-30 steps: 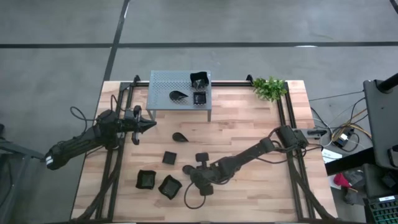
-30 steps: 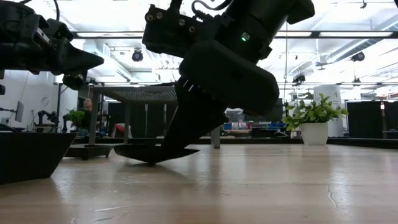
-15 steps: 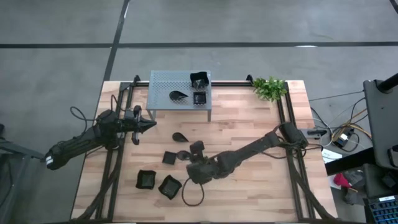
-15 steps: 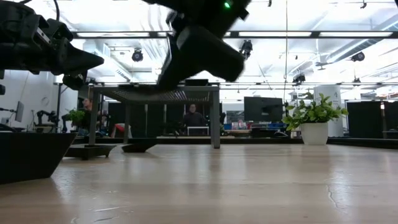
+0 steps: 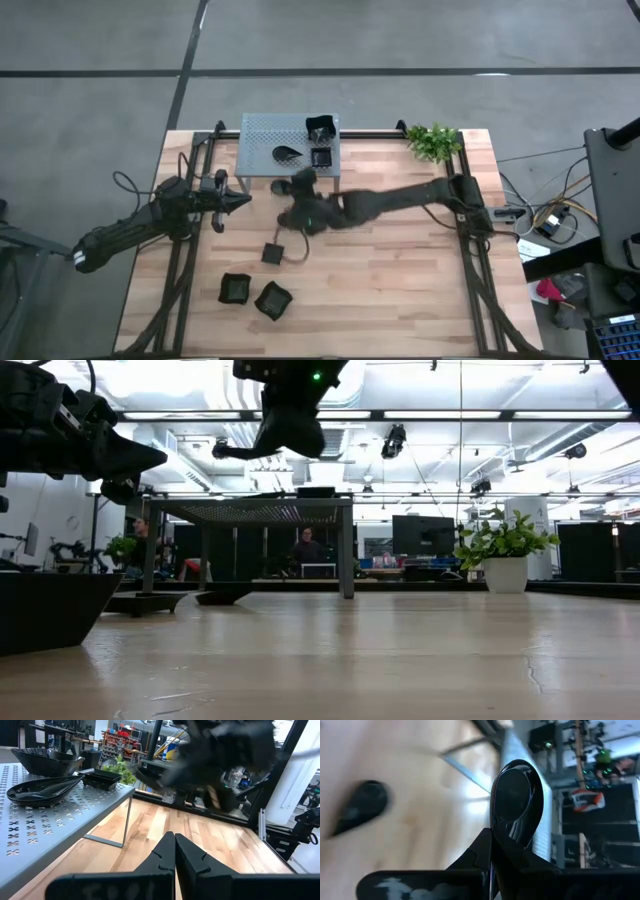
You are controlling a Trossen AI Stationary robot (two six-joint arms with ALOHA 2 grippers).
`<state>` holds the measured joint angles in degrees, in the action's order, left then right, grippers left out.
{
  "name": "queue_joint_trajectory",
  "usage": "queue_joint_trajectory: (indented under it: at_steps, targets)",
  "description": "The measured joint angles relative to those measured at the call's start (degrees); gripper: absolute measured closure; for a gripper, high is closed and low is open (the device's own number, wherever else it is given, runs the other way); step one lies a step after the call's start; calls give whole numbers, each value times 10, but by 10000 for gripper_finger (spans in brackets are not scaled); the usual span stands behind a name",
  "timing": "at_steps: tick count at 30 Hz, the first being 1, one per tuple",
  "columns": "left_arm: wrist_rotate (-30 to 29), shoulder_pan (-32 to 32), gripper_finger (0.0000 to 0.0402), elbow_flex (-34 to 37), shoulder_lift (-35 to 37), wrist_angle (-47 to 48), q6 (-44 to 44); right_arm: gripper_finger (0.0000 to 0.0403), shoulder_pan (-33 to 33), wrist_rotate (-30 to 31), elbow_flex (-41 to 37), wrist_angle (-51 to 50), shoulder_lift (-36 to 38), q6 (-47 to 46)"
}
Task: Pick & Place Mini shaped plates
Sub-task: Stack the black drop shaped plate on top of the black drop shaped plate on the shelf
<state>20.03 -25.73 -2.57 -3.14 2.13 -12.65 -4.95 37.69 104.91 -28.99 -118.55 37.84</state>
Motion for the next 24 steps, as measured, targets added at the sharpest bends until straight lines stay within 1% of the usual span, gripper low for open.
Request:
queue_joint_trajectory:
  at_steps: [4, 9, 13, 17, 24]
  targets:
    - [0, 0, 399, 0, 0, 0, 0, 394, 49, -11, 49, -18, -9, 6]
    - [0, 0, 399, 0, 0, 0, 0, 394, 99, -64, 76, -22, -15, 28]
    - [0, 0, 399, 0, 0, 0, 0, 394, 131, -130, 75, -21, -15, 29]
    - [0, 0, 399, 0, 0, 0, 0, 394, 150, -137, 60, -14, -15, 27]
    - [0, 0, 399, 0, 0, 0, 0, 394, 153, -144, 41, 25, -16, 30]
